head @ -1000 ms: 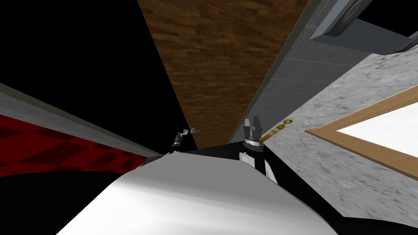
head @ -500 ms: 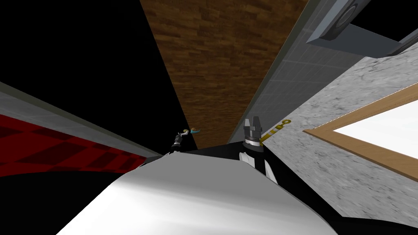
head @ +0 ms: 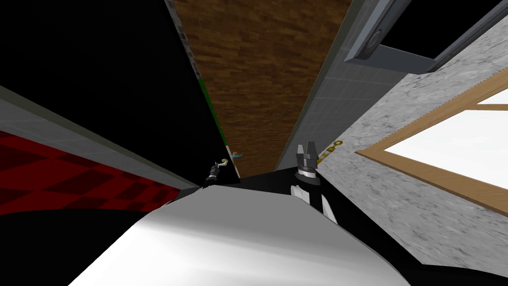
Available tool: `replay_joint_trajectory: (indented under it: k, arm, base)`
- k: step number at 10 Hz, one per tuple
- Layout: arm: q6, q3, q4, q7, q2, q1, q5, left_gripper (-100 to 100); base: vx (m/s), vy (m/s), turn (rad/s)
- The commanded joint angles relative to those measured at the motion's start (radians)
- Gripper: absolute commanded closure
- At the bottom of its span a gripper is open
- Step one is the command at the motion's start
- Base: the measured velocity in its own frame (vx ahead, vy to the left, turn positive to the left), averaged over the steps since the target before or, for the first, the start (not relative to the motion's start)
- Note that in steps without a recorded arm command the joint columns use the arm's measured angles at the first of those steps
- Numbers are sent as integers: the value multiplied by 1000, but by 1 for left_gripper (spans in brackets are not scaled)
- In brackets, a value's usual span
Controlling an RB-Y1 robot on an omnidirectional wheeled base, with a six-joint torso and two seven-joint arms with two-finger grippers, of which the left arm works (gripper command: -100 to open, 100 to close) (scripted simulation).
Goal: Pull the door open
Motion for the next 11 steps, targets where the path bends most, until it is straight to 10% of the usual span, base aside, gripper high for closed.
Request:
replay_joint_trajectory:
  k: [1, 6, 11]
  arm:
    - [-6, -11, -4, 17, 11, 9, -8, 100]
    - [-35, -87, -25, 83, 15, 4, -57, 100]
    - [-16, -111, -53, 71, 24, 17, -31, 100]
  base:
    - [-188, -18, -113]
    - [-182, 65, -159]
    - [-118, 42, -62]
